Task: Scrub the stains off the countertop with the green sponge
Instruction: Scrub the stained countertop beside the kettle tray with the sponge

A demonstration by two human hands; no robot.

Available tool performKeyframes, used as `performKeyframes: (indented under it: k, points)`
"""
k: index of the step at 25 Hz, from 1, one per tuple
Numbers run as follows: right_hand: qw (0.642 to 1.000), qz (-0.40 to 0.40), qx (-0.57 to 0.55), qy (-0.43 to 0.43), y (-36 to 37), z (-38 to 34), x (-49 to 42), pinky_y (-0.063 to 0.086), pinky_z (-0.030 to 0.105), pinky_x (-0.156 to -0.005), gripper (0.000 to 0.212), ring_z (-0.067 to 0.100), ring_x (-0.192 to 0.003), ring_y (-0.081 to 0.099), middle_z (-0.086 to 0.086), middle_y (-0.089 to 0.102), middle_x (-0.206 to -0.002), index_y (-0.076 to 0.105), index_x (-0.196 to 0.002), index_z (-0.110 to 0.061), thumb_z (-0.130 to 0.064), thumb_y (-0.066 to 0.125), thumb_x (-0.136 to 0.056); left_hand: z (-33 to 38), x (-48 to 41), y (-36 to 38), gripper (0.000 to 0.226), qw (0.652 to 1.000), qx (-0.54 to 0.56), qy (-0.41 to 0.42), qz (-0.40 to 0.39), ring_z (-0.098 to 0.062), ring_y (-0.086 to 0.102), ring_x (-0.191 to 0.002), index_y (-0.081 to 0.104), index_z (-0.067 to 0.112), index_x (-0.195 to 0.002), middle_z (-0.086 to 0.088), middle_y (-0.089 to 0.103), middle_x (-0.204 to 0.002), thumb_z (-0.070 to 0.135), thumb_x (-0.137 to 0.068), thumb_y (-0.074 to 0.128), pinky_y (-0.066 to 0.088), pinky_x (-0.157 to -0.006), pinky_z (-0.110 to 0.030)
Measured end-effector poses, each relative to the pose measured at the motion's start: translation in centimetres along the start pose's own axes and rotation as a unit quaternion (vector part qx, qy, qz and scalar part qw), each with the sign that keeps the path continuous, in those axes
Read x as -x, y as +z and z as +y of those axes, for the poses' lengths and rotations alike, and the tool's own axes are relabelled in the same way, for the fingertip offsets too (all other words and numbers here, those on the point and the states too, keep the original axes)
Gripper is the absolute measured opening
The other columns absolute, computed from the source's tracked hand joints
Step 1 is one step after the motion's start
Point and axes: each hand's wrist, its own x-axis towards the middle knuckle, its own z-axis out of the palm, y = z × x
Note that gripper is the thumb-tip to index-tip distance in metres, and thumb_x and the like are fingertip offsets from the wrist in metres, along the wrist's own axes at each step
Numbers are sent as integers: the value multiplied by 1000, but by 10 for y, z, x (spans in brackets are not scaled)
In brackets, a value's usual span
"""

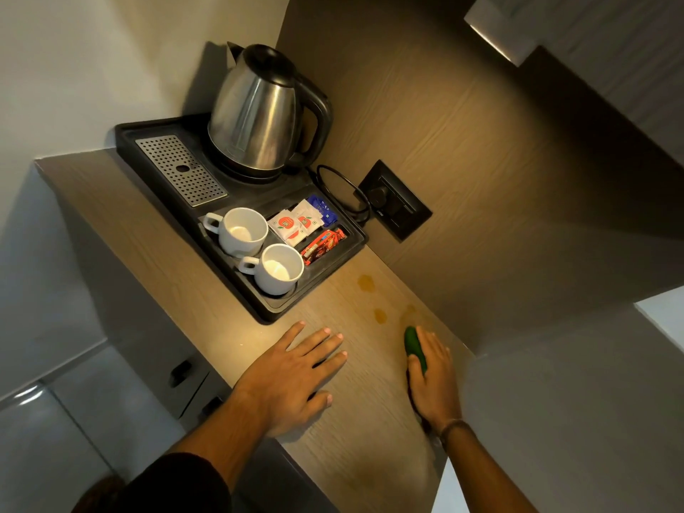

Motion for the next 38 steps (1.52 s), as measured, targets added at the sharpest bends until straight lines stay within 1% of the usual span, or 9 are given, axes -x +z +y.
performKeyframes:
  k: [4,8,10,15,20,25,30,35,38]
  points:
    - [991,46,9,125,-2,-15,-52,32,55,-121,52,35,-145,44,15,49,-158,44,-154,-8,-14,49,-103,1,0,-4,70,1000,-5,3,-8,-19,-15,-160,3,27,-166,0,-8,-177,61,-107,19,-7,-129,-56]
    - [1000,-5,-11,-4,16,-39,-39,11,46,-129,54,24,-154,30,4,42,-163,41,-157,-18,-21,51,-104,2,2,-6,69,1000,-2,0,-16,-19,-17,-160,1,28,-166,0,-10,-177,60,-108,19,-5,-129,-57]
    - [999,-16,-9,-43,8,-21,-12,12,47,-129,55,21,-155,29,-1,41,-163,41,-157,-23,-28,49,-103,2,2,-8,68,1000,-4,1,-21,-19,-17,-160,1,28,-166,0,-11,-177,60,-108,19,-5,-128,-58]
    - [994,31,-10,101,2,-46,-71,30,54,-121,49,36,-144,45,15,52,-155,49,-151,-8,-12,52,-102,3,0,-10,68,1000,-5,1,-21,-19,-16,-160,2,27,-166,0,-10,-176,59,-108,21,-5,-129,-57]
    - [994,-49,-11,-98,16,-46,-12,11,47,-129,57,17,-156,25,-2,38,-165,39,-158,-27,-33,48,-102,3,1,-9,68,1000,-5,1,-18,-19,-17,-160,0,28,-166,0,-11,-176,59,-108,21,-6,-129,-57]
    - [998,-10,-35,49,7,-49,-53,14,54,-128,52,29,-155,29,10,41,-164,41,-156,-15,-17,52,-106,4,1,-12,69,1000,-5,5,-23,-20,-16,-160,2,27,-166,-1,-10,-177,58,-109,22,-4,-128,-58]
    - [990,-63,-23,-121,19,-53,-26,11,49,-129,58,19,-156,25,0,39,-165,39,-158,-26,-35,46,-101,2,1,-11,68,1000,0,1,-16,-19,-16,-160,1,27,-166,0,-9,-177,58,-109,23,-5,-129,-57]
    - [1000,-11,-26,9,18,-73,-83,20,55,-126,51,30,-152,34,11,45,-161,45,-155,-13,-18,53,-105,1,1,-7,69,1000,1,8,-5,-18,-14,-160,3,28,-166,1,-8,-177,58,-108,23,-3,-129,-57]
    - [997,-42,-26,-52,33,-96,-89,13,53,-129,55,26,-155,28,7,40,-165,40,-157,-19,-20,53,-103,0,0,-3,69,1000,4,8,-1,-17,-13,-160,5,28,-166,1,-6,-177,59,-108,23,-4,-129,-56]
